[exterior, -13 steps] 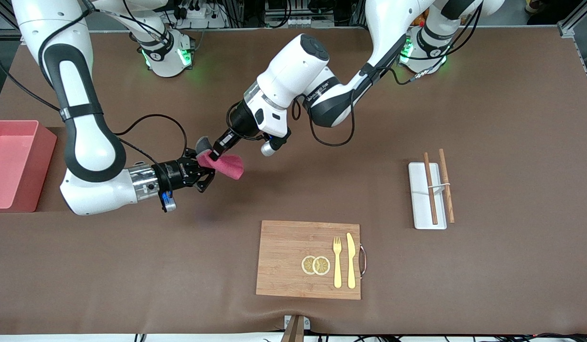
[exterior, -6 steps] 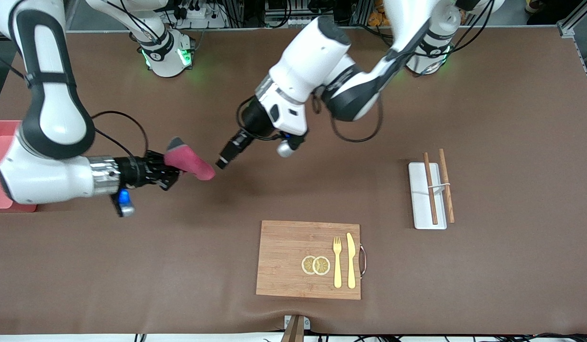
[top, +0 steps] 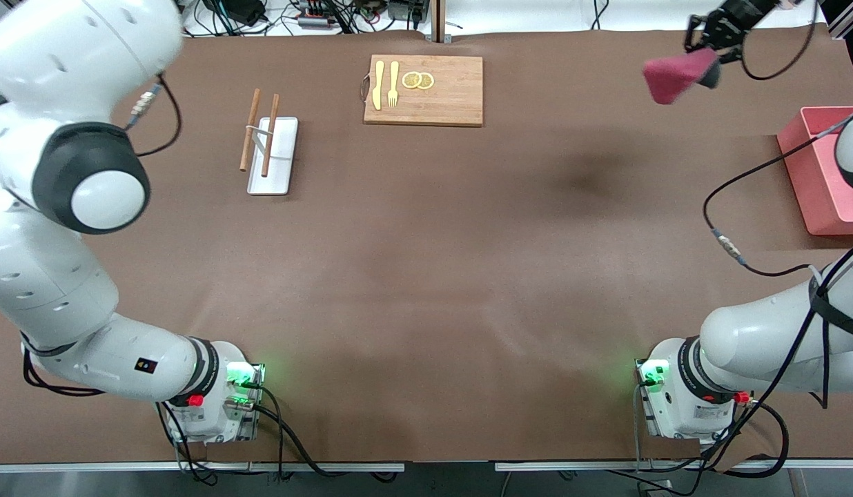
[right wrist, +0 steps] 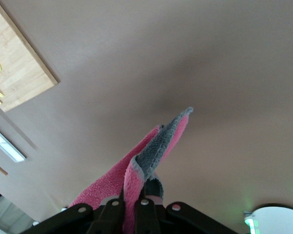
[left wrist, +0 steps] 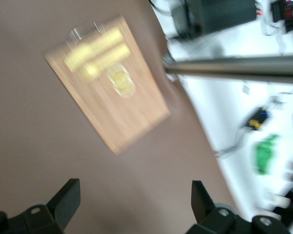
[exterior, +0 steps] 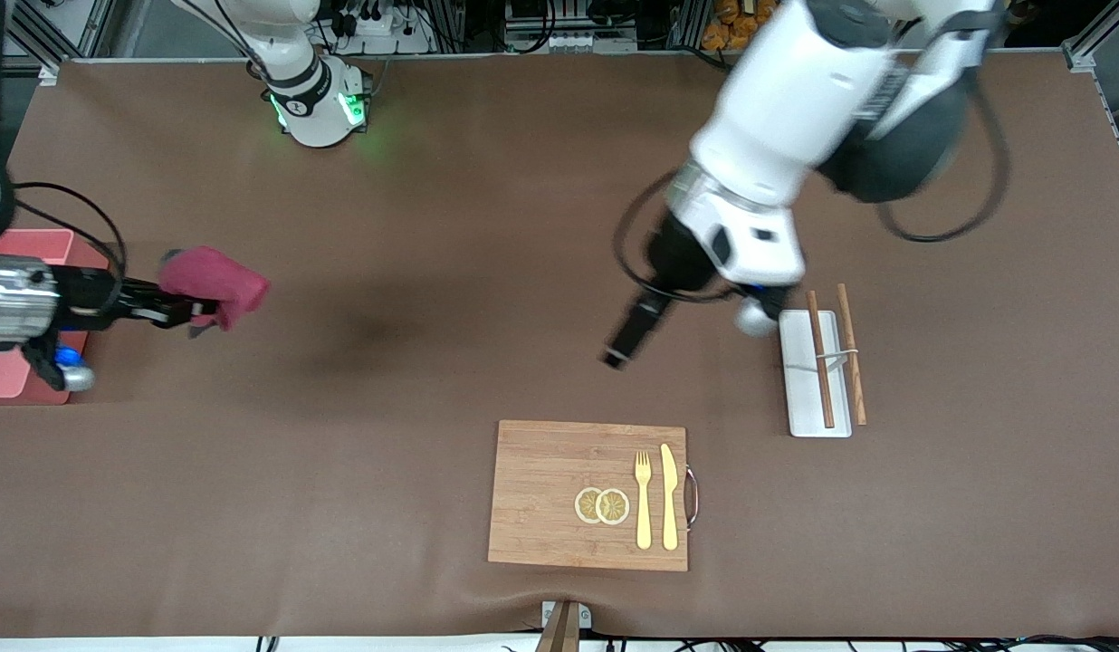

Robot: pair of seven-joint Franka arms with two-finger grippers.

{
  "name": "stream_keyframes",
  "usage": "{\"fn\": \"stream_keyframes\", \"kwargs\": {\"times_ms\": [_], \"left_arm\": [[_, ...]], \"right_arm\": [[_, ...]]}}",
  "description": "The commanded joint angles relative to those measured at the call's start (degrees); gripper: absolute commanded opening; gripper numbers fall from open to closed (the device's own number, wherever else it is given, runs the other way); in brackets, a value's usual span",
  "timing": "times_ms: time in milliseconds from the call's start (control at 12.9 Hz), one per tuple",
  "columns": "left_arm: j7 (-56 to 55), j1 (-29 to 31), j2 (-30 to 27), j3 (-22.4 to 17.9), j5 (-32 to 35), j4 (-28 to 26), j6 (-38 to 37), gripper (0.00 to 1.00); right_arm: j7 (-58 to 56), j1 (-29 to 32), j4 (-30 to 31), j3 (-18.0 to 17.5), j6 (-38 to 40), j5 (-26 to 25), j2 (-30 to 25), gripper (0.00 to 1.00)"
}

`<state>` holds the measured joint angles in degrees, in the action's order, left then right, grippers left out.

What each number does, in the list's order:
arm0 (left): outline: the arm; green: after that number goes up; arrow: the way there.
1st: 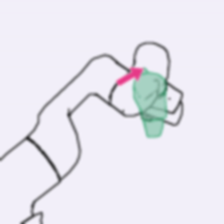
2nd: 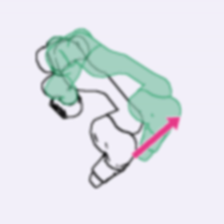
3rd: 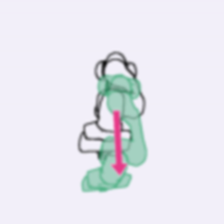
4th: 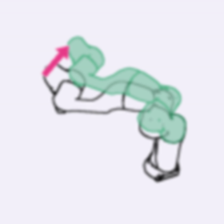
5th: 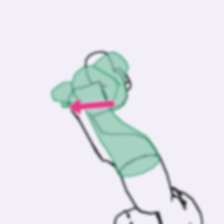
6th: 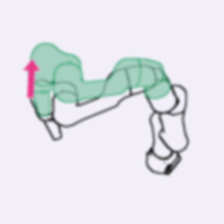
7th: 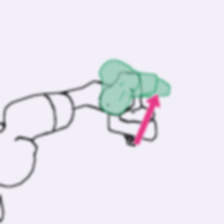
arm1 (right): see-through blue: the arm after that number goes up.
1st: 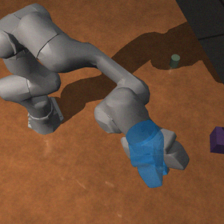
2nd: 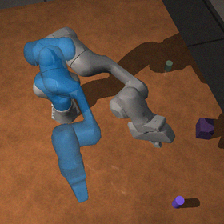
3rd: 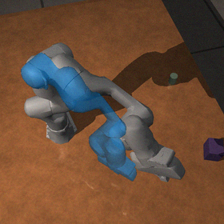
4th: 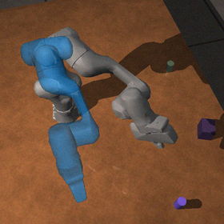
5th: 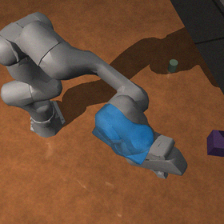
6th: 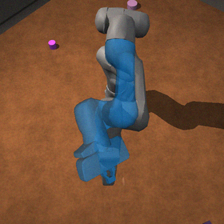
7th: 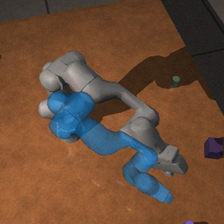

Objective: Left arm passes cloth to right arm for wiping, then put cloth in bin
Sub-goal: 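Pull the cloth away with the right gripper while the left gripper withdraws, then wipe the table with the cloth in the right gripper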

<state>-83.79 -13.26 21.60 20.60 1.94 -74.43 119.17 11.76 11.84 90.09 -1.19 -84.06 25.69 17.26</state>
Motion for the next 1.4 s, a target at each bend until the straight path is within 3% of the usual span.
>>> {"fn": "stream_keyframes", "kwargs": {"times_ms": [0,388,543,776,1009,1164,1319], "left_arm": [[14.65,7.43,-3.58,0.84,-2.01,-2.38,-10.23,1.0],[46.12,23.86,-8.5,0.58,-3.26,-2.65,-28.35,1.0],[55.79,28.71,-11.21,0.67,-3.26,-5.09,-29.78,1.0],[64.61,32.94,-15.26,0.67,-3.17,-9.31,-29.61,1.0],[69.36,33.04,-16.68,0.14,-1.43,-9.07,-29.61,1.0],[70.43,31.55,-17.9,-1.26,-1.06,-10.02,-29.08,1.0],[70.95,24.2,-19.48,-9.13,-0.98,-10.82,-30.04,1.0]], "right_arm": [[-1.3,-2.68,3.32,-1.36,-5.12,-5.97,-0.73,0.0],[0.27,-11.91,19.65,-1.27,-34.27,-11.98,-0.3,0.0],[0.28,-13.5,22.84,-1.09,-43.52,-12.68,2.5,0.0],[0.28,-12.72,23.38,-1.01,-49.52,-16.71,6.99,0.0],[-1.65,-8.17,23.38,-0.92,-51.89,-21.89,10.07,0.0],[-9.09,-4.03,23.38,-1.0,-52.26,-24.19,10.87,0.0],[-17.34,-0.17,23.29,-1.0,-52.26,-24.37,10.96,0.0]]}}
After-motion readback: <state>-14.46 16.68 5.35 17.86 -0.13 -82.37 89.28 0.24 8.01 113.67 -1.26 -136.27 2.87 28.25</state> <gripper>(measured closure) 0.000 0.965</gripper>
